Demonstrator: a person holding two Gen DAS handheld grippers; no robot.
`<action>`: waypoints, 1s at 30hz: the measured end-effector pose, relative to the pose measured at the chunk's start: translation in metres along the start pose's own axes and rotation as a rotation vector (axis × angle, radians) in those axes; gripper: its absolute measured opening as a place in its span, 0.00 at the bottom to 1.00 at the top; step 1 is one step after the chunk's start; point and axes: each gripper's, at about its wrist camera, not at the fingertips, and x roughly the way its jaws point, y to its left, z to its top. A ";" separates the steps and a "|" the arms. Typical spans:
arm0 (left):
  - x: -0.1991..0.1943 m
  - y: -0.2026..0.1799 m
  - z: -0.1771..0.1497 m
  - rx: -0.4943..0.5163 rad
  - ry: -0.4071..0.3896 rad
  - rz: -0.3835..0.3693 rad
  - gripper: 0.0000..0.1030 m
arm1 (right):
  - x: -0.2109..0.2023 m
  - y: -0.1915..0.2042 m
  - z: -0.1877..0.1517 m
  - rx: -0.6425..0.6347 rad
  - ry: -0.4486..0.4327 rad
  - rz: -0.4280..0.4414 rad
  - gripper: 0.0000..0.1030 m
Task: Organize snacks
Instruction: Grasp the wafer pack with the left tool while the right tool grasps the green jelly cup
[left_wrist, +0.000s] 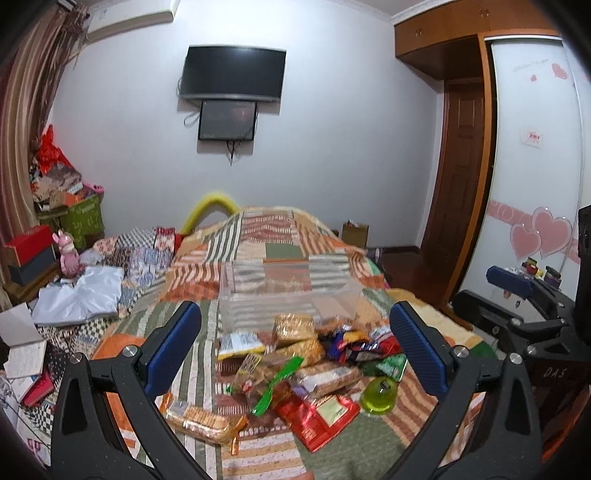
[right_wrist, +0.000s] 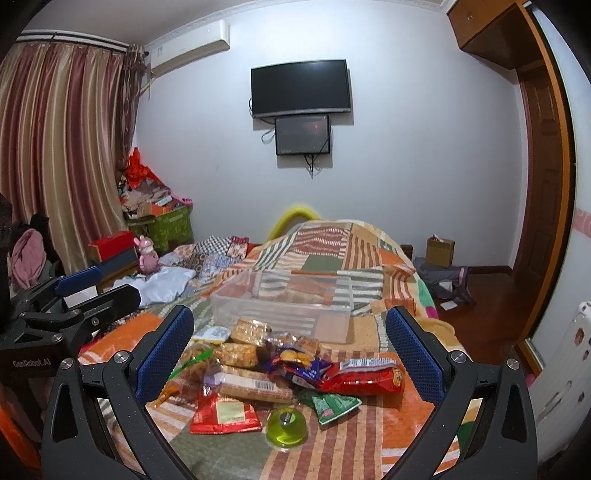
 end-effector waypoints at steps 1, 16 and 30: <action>0.004 0.004 -0.003 -0.008 0.017 0.001 1.00 | 0.003 -0.001 -0.003 0.002 0.016 -0.001 1.00; 0.065 0.073 -0.073 -0.109 0.312 0.067 1.00 | 0.051 -0.006 -0.060 0.005 0.275 0.049 1.00; 0.096 0.106 -0.120 -0.131 0.493 0.123 0.99 | 0.079 -0.011 -0.098 0.057 0.438 0.084 0.75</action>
